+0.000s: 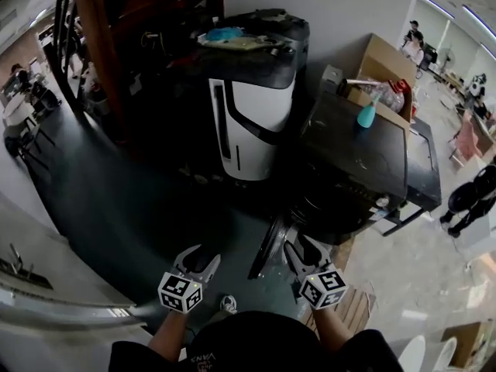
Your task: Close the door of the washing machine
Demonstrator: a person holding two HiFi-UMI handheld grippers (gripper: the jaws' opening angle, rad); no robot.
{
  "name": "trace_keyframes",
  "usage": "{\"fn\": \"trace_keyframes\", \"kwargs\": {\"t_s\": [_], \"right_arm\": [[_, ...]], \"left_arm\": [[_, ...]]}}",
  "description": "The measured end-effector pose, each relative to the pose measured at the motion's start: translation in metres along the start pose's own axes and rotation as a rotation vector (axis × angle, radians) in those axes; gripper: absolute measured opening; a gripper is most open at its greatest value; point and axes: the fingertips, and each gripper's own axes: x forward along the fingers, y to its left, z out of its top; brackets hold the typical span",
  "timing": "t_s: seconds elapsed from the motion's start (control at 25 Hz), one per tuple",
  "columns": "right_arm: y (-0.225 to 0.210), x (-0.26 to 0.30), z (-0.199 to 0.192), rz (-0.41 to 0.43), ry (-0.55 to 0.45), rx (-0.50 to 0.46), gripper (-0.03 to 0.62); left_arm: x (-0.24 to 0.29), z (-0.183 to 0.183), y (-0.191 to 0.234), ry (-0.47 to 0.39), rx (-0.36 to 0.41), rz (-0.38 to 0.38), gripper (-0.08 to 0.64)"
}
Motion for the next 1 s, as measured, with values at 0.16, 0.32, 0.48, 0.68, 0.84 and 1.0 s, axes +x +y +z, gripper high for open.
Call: {"fn": "trace_keyframes", "kwargs": {"t_s": [0.16, 0.32, 0.48, 0.68, 0.84, 1.0], "right_arm": [[-0.012, 0.002, -0.012, -0.124, -0.011, 0.037, 0.166], [-0.010, -0.013, -0.025, -0.261, -0.019, 0.097, 0.166], [-0.011, -0.030, -0.041, -0.369, -0.021, 0.143, 0.164], [-0.034, -0.048, -0.066, -0.462, -0.024, 0.188, 0.164], [-0.057, -0.059, -0.087, -0.495, -0.015, 0.223, 0.164], [-0.083, -0.067, -0.097, -0.499, -0.008, 0.237, 0.163]], "left_arm": [[0.036, -0.011, 0.010, 0.054, 0.029, -0.151, 0.198], [0.062, -0.030, 0.009, 0.143, 0.052, -0.323, 0.221], [0.089, -0.055, 0.006, 0.237, 0.077, -0.455, 0.241], [0.130, -0.089, -0.010, 0.326, 0.098, -0.563, 0.249], [0.163, -0.113, -0.031, 0.387, 0.128, -0.626, 0.252], [0.195, -0.130, -0.049, 0.430, 0.136, -0.651, 0.255]]}}
